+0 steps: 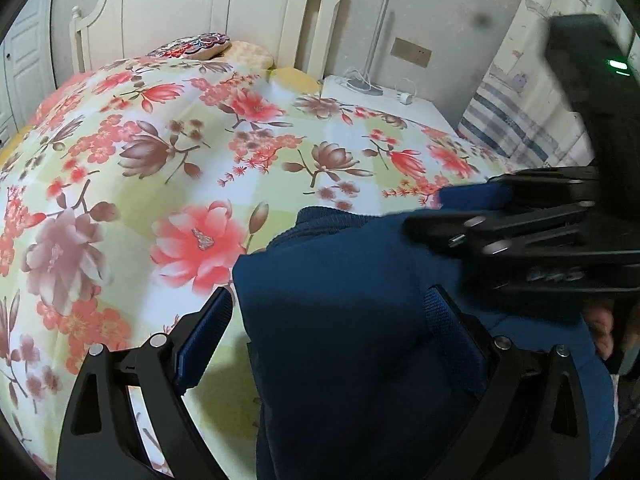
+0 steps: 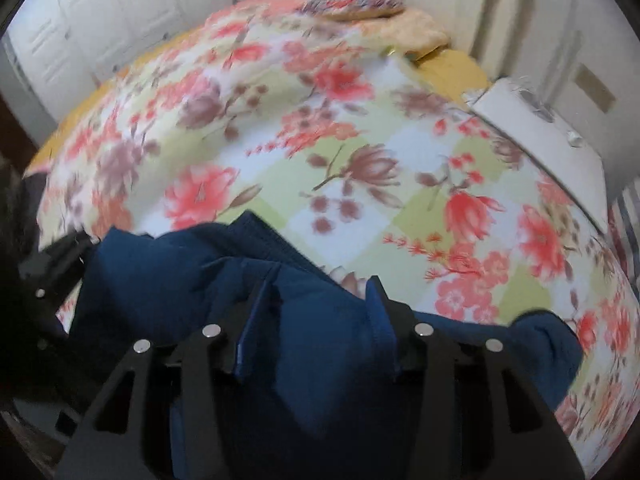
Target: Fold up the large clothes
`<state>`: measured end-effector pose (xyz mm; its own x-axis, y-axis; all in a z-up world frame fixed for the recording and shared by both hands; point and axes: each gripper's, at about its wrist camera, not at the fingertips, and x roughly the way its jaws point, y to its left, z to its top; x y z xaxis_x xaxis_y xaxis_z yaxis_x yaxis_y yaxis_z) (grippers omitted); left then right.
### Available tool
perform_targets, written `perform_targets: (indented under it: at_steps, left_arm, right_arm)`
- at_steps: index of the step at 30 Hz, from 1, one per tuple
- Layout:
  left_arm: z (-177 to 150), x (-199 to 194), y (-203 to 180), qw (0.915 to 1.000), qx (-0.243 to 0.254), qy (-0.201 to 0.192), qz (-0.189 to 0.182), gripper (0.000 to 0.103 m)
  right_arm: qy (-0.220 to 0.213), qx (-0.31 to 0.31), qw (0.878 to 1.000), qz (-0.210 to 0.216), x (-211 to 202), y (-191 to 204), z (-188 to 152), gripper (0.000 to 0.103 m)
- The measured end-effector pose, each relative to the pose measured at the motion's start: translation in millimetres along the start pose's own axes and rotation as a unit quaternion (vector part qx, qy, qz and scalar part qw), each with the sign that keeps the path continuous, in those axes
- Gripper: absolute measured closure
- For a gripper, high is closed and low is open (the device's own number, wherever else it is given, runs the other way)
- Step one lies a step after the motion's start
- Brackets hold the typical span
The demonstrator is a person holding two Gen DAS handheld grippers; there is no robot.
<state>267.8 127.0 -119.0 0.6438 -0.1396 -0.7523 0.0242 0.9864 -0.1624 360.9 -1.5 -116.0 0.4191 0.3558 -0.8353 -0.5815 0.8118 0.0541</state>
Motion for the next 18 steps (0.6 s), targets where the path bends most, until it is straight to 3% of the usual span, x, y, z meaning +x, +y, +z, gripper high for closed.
perform_targets:
  at_steps: [2, 3, 4, 6, 8, 11, 16, 18]
  left_arm:
    - [-1.9, -2.5, -0.2, 1.0, 0.001, -0.005, 0.003, 0.004]
    - [-3.5, -6.0, 1.7, 1.0, -0.003, -0.008, -0.002, 0.005]
    - [-5.8, -10.6, 7.1, 0.9996, -0.015, -0.01, -0.023, 0.005]
    - [-11.9, -17.8, 23.4, 0.9965, -0.046, -0.009, -0.069, 0.005]
    - [-21.3, -24.8, 42.8, 0.99, -0.084, -0.002, -0.114, 0.004]
    - [-35.6, -34.0, 53.2, 0.9843, -0.099, 0.006, -0.146, 0.004]
    - [-63.7, -59.6, 63.1, 0.9725, -0.121, 0.014, -0.198, 0.005]
    - [-73.1, -62.7, 61.3, 0.9663, -0.111, 0.044, -0.228, 0.005]
  right_arm:
    - [-0.057, 0.056, 0.997, -0.002, -37.6, -13.0, -16.5, 0.049]
    - [-0.082, 0.088, 0.993, 0.0, -55.9, -21.2, -28.0, 0.037]
    - [-0.106, 0.122, 0.987, 0.002, -76.3, -29.7, -44.8, 0.025]
    - [-0.129, 0.153, 0.98, 0.016, -105.3, -39.9, -78.2, 0.017]
    - [-0.133, 0.172, 0.976, 0.03, -125.2, -48.2, -112.5, 0.016]
    - [-0.131, 0.205, 0.969, 0.043, -141.9, -53.9, -163.4, 0.015]
    - [-0.116, 0.237, 0.956, 0.129, -134.6, -38.9, -233.2, 0.011]
    - [-0.101, 0.24, 0.952, 0.158, -122.6, -29.9, -245.7, 0.007]
